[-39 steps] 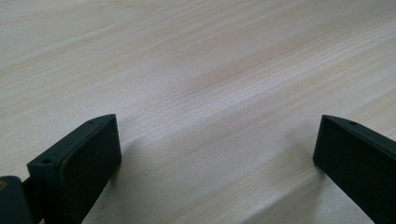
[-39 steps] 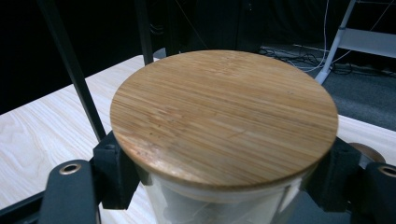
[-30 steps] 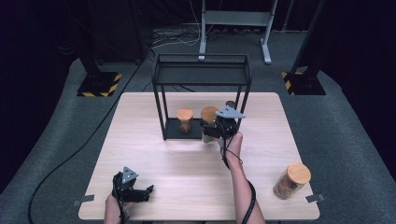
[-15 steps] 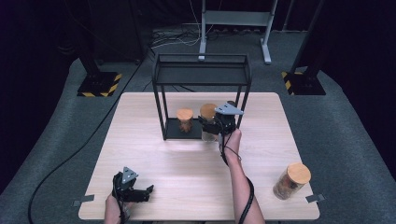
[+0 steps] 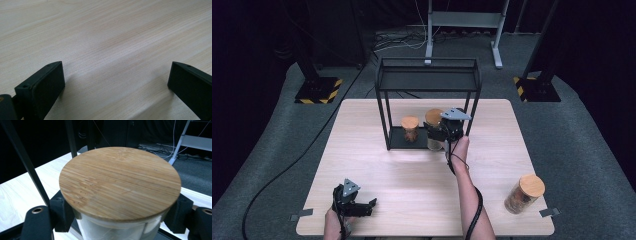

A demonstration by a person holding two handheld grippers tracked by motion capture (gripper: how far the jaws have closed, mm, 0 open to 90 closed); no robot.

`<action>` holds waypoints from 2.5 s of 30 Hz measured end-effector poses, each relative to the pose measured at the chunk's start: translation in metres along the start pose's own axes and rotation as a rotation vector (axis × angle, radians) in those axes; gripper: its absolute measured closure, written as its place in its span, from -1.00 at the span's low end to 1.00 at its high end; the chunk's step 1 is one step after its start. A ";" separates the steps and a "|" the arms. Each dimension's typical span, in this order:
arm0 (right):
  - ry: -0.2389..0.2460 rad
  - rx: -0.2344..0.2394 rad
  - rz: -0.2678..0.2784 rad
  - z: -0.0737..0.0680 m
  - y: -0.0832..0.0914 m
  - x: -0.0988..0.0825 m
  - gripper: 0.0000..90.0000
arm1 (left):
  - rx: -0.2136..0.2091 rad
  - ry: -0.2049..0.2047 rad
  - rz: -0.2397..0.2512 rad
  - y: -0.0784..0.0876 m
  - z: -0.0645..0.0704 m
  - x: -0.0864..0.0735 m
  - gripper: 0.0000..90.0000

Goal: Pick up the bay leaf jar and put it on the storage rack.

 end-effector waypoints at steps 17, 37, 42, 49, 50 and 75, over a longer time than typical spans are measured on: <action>-0.003 -0.011 -0.007 0.002 -0.013 0.000 -0.46 | -0.002 -0.002 0.000 0.000 0.000 0.000 -1.00; -0.001 -0.014 -0.015 0.003 -0.025 0.000 -0.46 | -0.002 0.000 0.001 0.000 0.000 0.000 -1.00; 0.000 -0.023 -0.024 0.004 -0.029 -0.003 -0.46 | -0.004 -0.001 0.001 0.000 0.000 0.000 -1.00; 0.001 -0.041 -0.030 0.005 -0.035 -0.008 -0.46 | -0.004 -0.001 0.002 0.000 0.000 0.000 -1.00; 0.001 -0.044 -0.030 0.005 -0.036 -0.009 -0.46 | -0.004 -0.001 0.002 0.000 0.000 0.000 -1.00; -0.015 -0.046 -0.012 0.009 -0.054 -0.016 -0.46 | -0.005 -0.003 0.000 0.000 0.000 0.000 -1.00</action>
Point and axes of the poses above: each handheld gripper's, and its own axes: y roughly backward along the jaws, x roughly out of its top, z roughly to its right, the point moved 1 cm from there along -y, roughly forward along the jaws, and after that the axes turned 10 degrees about z, right-handed, at the moved point
